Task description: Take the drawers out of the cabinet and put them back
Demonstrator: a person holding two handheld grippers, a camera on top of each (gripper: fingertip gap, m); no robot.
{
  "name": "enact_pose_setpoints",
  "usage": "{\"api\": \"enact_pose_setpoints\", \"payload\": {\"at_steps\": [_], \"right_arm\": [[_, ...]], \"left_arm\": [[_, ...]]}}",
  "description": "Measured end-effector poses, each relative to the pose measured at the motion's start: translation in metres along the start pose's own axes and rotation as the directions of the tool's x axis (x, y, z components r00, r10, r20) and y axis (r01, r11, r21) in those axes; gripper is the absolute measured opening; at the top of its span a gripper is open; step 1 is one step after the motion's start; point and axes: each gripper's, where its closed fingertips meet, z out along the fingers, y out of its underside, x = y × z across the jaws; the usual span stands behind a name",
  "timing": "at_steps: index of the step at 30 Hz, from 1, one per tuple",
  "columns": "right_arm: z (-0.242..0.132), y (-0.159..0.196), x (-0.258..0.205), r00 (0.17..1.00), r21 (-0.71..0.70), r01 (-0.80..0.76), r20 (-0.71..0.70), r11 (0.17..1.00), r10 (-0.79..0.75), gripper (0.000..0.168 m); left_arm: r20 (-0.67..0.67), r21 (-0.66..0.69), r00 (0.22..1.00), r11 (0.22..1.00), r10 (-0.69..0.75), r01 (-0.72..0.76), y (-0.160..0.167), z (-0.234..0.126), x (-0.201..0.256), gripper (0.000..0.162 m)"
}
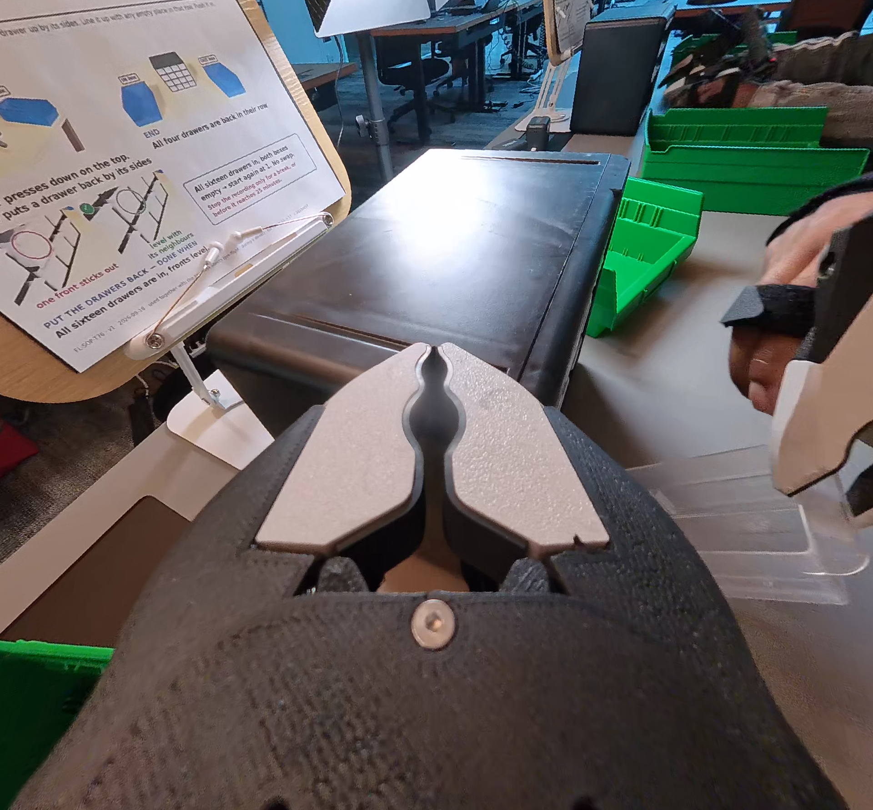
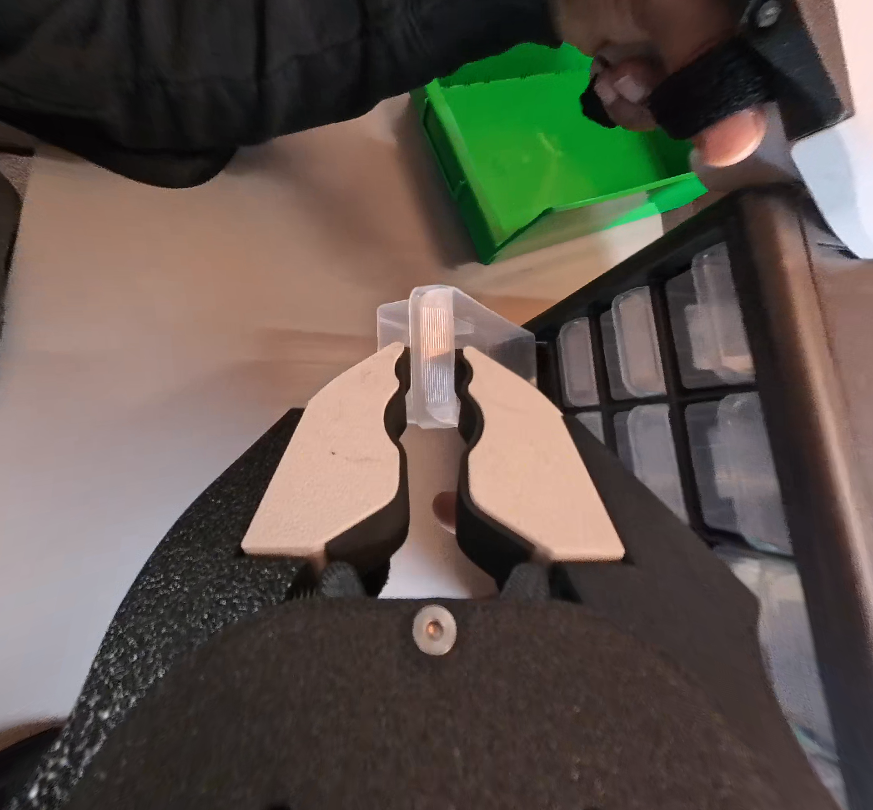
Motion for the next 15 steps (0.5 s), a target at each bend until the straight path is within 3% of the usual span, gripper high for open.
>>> {"api": "enact_pose_setpoints", "payload": {"at_steps": [6,15], "right_arm": [[-0.029,0.026,-0.042,1.000,-0.017,-0.017,-0.027,1.000,0.017,0.017],[-0.150,0.068,-0.041,0.937,-0.138,-0.137,-0.339,0.981,0.083,0.017]], "left_arm": [[-0.002,0.001,1.000,1.000,0.002,-0.002,0.000,0.000,0.000,0.000],[0.007,-0.001,1.000,1.000,0.000,0.000,0.000,0.000,0.000,0.000]]}}
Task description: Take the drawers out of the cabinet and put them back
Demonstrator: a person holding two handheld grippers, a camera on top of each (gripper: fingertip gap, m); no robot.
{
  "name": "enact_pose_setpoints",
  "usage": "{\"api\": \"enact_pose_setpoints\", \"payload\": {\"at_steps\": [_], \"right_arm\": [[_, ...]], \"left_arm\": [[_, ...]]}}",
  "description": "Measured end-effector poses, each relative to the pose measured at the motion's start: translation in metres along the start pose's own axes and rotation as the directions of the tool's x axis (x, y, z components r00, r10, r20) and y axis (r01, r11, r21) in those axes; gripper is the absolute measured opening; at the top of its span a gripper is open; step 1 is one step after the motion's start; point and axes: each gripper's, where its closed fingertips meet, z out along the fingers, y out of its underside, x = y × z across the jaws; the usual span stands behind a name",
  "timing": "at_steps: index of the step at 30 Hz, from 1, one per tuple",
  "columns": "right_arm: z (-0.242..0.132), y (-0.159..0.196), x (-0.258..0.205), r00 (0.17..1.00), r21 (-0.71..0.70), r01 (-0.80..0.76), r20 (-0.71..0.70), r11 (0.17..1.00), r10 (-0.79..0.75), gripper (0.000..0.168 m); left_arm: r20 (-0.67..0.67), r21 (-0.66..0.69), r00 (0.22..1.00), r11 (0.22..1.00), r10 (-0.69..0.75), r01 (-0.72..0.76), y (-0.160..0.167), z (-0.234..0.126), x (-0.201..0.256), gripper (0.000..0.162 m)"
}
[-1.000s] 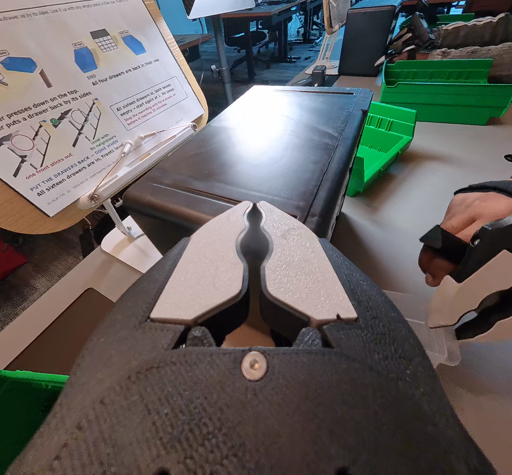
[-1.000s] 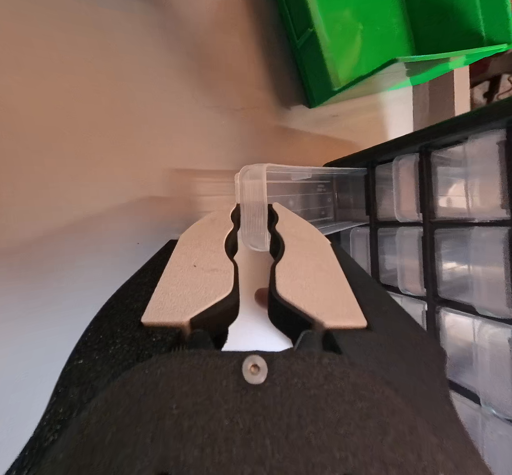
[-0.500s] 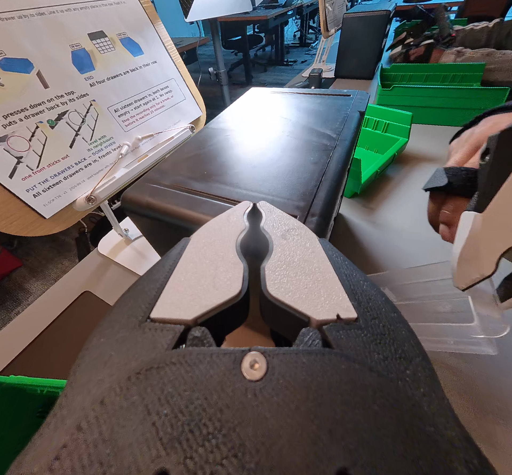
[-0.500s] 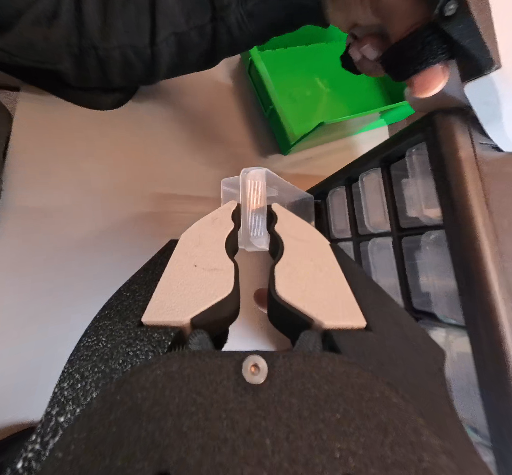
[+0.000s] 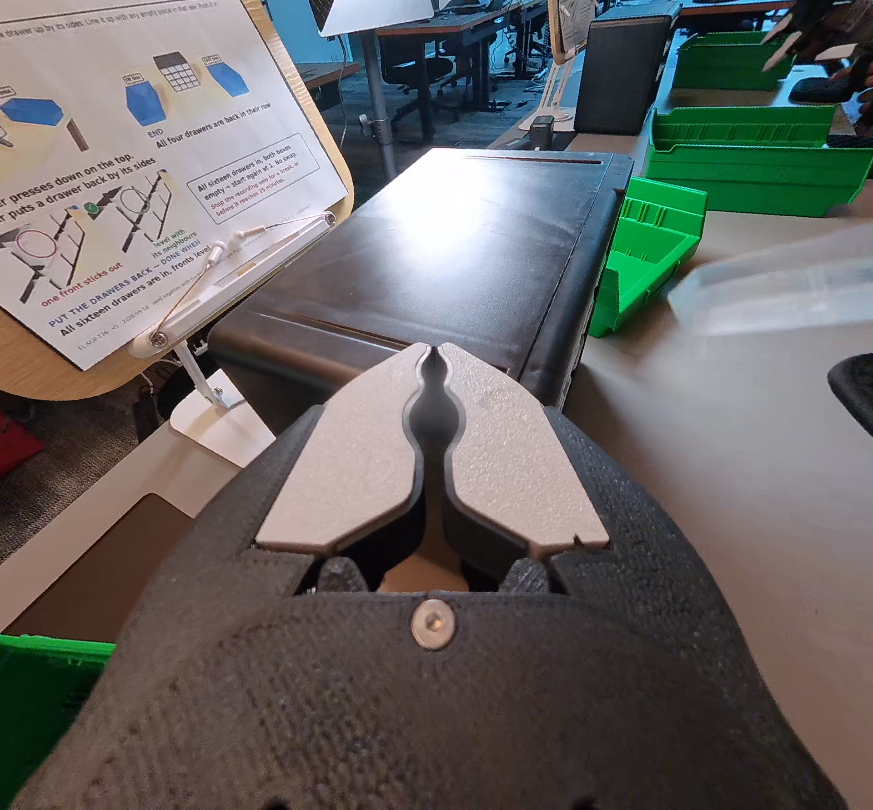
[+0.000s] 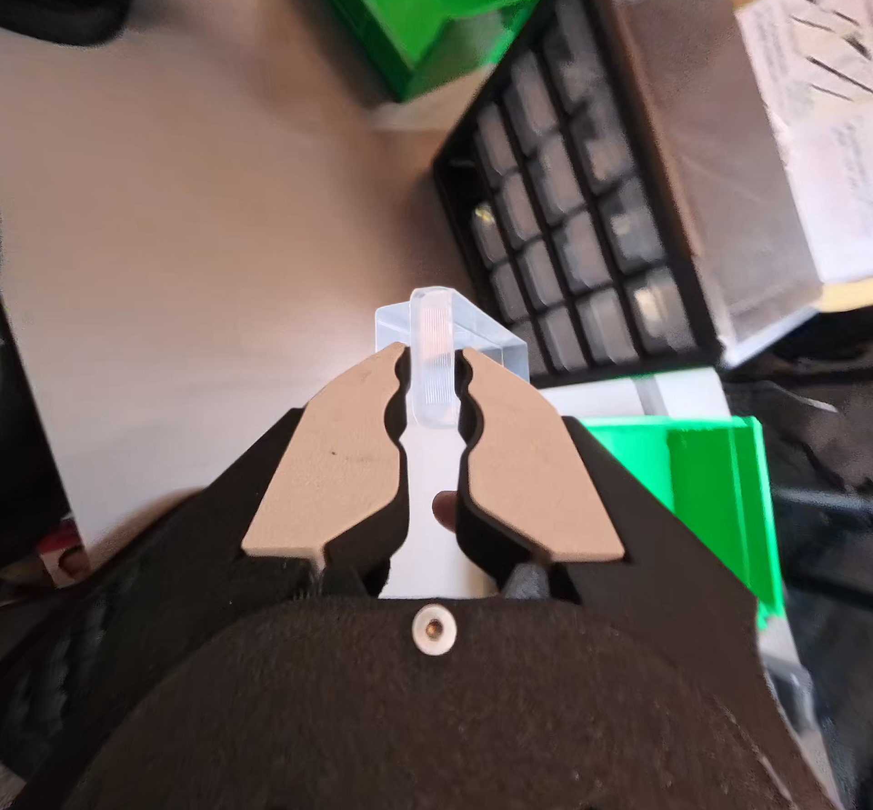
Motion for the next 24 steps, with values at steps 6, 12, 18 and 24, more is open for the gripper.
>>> {"api": "enact_pose_setpoints", "payload": {"at_steps": [6,12,18,24], "right_arm": [[-0.027,0.053,0.081,0.964,-0.162,-0.160,-0.239,0.974,0.118,0.017],[0.029,0.139,0.201,0.778,-0.181,-0.475,-0.543,0.861,0.315,0.017],[0.107,0.203,0.286,0.653,-0.098,-0.590,-0.643,0.802,0.402,0.015],[0.148,0.204,0.321,0.634,-0.068,-0.591,-0.655,0.804,0.411,0.017]], "left_arm": [[0.002,0.002,1.000,1.000,-0.002,0.002,0.000,0.000,0.000,0.000],[0.005,0.003,1.000,1.000,-0.004,0.004,0.000,0.000,0.000,0.000],[-0.015,0.013,1.000,1.000,-0.011,0.011,0.000,0.000,0.001,0.000],[-0.036,0.020,0.999,1.000,-0.015,0.016,0.000,0.000,0.001,0.000]]}}
